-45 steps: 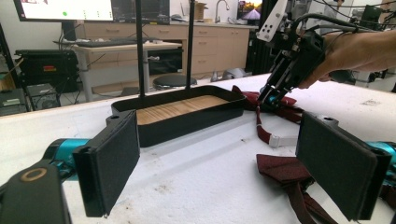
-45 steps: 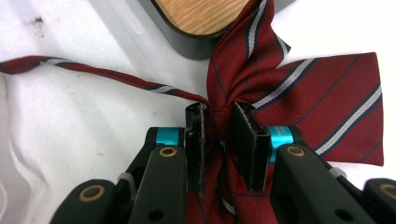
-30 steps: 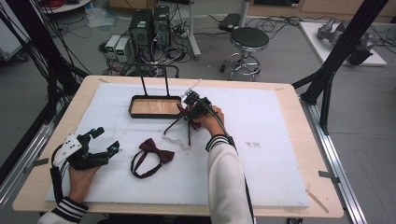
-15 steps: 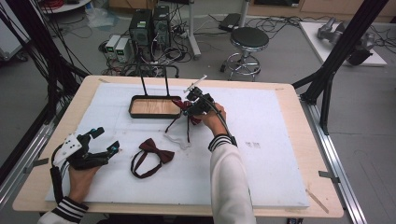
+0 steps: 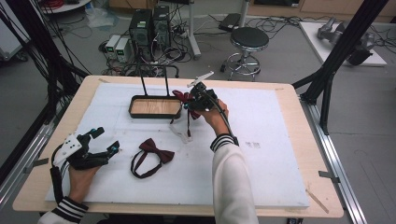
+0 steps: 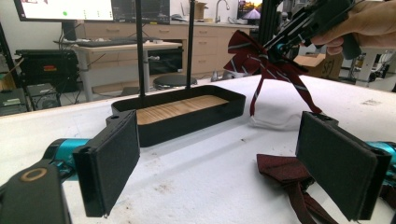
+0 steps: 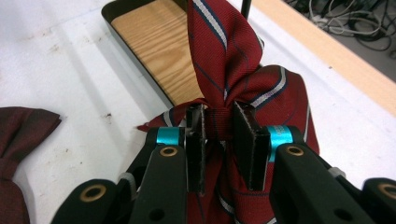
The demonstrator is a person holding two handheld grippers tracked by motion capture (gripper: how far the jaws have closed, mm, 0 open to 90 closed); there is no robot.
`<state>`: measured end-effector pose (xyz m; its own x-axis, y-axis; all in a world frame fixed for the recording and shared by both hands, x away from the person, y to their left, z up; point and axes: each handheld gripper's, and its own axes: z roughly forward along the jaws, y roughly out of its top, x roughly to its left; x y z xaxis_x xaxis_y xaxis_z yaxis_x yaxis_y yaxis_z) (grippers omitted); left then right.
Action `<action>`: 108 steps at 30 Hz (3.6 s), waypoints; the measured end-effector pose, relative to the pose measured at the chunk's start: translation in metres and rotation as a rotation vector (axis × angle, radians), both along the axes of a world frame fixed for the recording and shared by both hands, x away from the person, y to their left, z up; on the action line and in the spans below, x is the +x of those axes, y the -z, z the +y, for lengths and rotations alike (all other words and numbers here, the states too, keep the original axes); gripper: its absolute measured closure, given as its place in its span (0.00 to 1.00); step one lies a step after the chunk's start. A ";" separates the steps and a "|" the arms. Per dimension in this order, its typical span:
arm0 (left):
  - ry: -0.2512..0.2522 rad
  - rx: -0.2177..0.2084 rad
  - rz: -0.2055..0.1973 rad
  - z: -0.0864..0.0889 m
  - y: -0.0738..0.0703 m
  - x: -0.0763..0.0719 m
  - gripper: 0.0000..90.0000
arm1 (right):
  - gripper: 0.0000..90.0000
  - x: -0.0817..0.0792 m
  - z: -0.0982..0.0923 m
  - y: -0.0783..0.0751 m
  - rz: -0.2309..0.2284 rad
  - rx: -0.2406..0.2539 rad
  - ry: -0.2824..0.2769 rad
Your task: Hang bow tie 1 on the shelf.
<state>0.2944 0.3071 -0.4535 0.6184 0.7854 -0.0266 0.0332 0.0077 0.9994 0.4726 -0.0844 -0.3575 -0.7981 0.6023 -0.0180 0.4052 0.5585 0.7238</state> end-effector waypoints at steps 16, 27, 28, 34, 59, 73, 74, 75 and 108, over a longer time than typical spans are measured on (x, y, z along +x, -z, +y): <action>0.000 -0.002 0.003 0.000 0.000 0.000 0.16 | 0.84 -0.011 -0.003 -0.017 -0.101 0.074 -0.039; 0.000 0.001 0.001 0.000 0.000 0.000 0.16 | 0.84 -0.018 -0.007 -0.030 -0.175 0.110 -0.054; 0.000 0.001 0.001 0.000 0.000 0.000 0.16 | 0.84 -0.019 -0.008 -0.030 -0.174 0.113 -0.051; -0.001 -0.002 0.000 0.000 0.000 0.000 0.16 | 0.84 -0.022 -0.012 -0.037 -0.203 0.143 -0.049; -0.001 -0.002 0.005 0.000 0.000 0.000 0.16 | 0.84 -0.024 -0.017 -0.055 -0.290 0.240 0.014; -0.001 -0.004 0.004 0.000 0.000 0.000 0.16 | 0.84 -0.018 -0.007 -0.064 -0.301 0.235 0.027; -0.001 -0.004 0.004 0.000 0.000 0.000 0.16 | 0.84 -0.018 -0.006 -0.064 -0.302 0.238 0.027; -0.001 -0.007 0.004 0.000 0.000 0.001 0.16 | 0.84 -0.018 -0.005 -0.064 -0.303 0.239 0.029; 0.000 -0.010 0.007 0.001 0.000 0.001 0.16 | 0.84 0.004 0.016 -0.069 -0.326 0.235 0.120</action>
